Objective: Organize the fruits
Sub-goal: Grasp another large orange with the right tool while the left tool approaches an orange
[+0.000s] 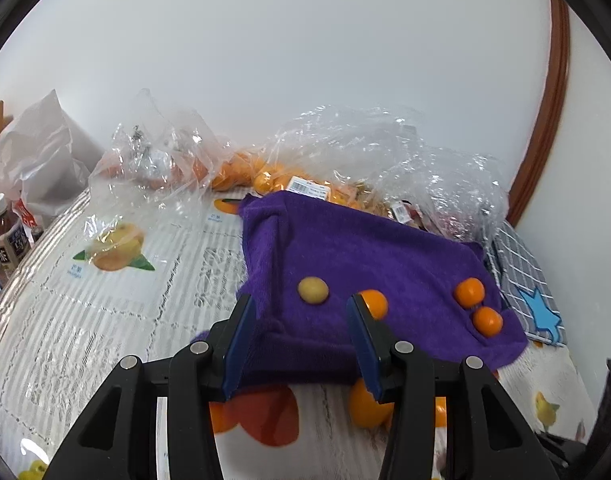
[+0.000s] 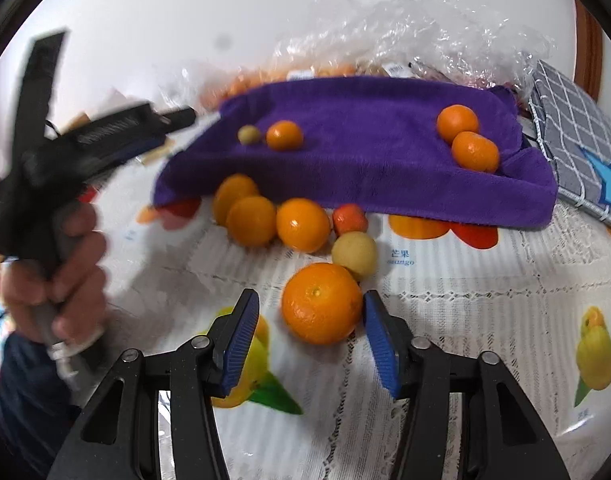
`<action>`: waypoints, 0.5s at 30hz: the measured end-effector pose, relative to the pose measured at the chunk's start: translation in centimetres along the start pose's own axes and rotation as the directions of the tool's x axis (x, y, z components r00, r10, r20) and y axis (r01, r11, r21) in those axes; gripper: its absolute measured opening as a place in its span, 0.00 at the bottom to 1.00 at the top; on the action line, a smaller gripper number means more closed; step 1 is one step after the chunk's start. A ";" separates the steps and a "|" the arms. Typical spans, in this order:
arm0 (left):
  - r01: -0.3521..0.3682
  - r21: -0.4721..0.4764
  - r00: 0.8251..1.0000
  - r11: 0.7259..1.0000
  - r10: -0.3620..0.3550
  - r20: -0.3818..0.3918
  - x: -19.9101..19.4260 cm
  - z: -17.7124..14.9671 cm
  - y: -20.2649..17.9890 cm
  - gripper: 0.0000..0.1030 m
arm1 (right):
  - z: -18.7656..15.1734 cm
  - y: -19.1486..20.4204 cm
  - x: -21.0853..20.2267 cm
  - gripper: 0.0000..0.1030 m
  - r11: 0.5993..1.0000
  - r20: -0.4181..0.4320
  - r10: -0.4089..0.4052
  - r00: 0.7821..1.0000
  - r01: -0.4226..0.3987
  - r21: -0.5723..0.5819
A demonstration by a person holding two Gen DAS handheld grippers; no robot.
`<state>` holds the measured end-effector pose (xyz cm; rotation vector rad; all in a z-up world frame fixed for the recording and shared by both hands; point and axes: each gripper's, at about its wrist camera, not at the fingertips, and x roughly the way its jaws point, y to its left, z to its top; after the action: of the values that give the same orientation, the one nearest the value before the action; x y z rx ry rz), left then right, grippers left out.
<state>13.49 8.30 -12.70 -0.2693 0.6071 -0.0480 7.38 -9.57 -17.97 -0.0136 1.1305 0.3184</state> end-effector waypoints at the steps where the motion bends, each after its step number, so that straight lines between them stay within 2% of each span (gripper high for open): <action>1: 0.015 0.002 1.000 1.000 -0.015 -0.004 -0.2 -0.1 0.0 0.44 | 0.0 0.3 0.1 0.44 1.000 0.004 -0.022 1.000 0.022 -0.009; 3: 0.049 0.012 0.999 0.999 -0.049 -0.017 -0.4 -0.3 -0.3 0.44 | 0.0 0.6 0.0 0.39 0.998 0.013 -0.052 0.999 0.053 -0.030; 6: 0.097 0.038 0.995 0.995 -0.095 -0.039 -0.6 -0.7 -0.9 0.44 | -0.3 0.3 -0.5 0.39 1.000 0.018 -0.008 1.000 0.008 -0.021; 11: 0.197 0.081 0.976 0.977 -0.187 -0.114 -0.4 -1.7 -2.5 0.43 | -0.7 -1.0 -2.6 0.38 0.999 0.084 -0.035 0.996 0.036 -0.016; 15: 0.214 0.101 0.965 0.972 -0.195 -0.172 0.4 -2.5 -3.5 0.43 | -0.8 -3.3 -3.8 0.38 0.996 0.122 -0.087 0.989 0.087 0.001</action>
<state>12.53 4.26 -13.90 -0.2131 0.7329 -0.3077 6.04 -13.80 -15.42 -0.0464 1.0051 0.2407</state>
